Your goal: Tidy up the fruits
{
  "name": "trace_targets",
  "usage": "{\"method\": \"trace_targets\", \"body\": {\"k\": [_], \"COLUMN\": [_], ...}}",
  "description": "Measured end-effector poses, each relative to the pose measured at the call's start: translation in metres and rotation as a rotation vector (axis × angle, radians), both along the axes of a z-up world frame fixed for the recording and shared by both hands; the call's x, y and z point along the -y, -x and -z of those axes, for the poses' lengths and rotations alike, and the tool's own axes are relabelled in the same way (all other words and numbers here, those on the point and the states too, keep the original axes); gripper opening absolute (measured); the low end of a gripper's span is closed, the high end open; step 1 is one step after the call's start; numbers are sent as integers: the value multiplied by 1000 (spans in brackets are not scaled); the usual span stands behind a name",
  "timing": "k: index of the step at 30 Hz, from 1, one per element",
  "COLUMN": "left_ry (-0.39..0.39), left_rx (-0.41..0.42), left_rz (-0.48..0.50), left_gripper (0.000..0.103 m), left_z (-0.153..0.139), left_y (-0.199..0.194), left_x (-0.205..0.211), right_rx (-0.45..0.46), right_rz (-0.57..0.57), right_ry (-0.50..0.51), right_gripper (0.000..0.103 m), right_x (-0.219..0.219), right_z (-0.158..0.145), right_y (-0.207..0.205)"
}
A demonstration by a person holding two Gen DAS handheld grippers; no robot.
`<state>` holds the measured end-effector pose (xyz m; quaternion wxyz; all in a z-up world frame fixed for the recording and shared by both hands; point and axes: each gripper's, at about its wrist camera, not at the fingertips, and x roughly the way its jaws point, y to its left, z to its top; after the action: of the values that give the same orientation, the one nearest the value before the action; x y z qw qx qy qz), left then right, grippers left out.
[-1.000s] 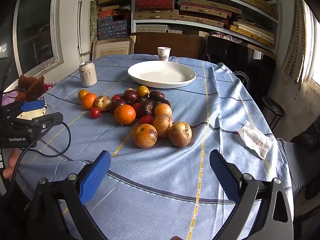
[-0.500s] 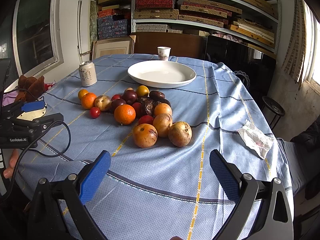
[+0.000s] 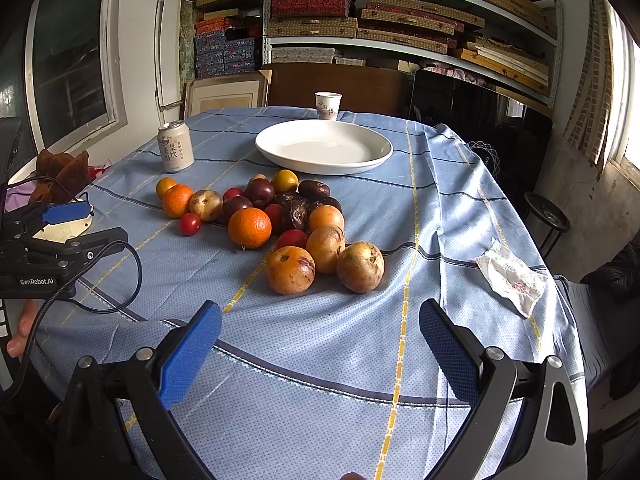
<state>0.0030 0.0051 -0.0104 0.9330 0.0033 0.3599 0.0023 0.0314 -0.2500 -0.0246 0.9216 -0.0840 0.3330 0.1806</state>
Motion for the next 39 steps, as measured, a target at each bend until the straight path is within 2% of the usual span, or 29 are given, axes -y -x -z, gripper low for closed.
{"method": "trace_targets", "body": {"k": [39], "left_ry": [-3], "left_rx": [-10], "left_rz": [4], "left_gripper": [98], "left_z": [10], "left_y": [5], "left_x": [6], "right_rx": [-4], "right_rz": [0], "right_ry": [3], "right_gripper": [100], "right_x": [-2], "right_z": [3], "right_y": [-1]}}
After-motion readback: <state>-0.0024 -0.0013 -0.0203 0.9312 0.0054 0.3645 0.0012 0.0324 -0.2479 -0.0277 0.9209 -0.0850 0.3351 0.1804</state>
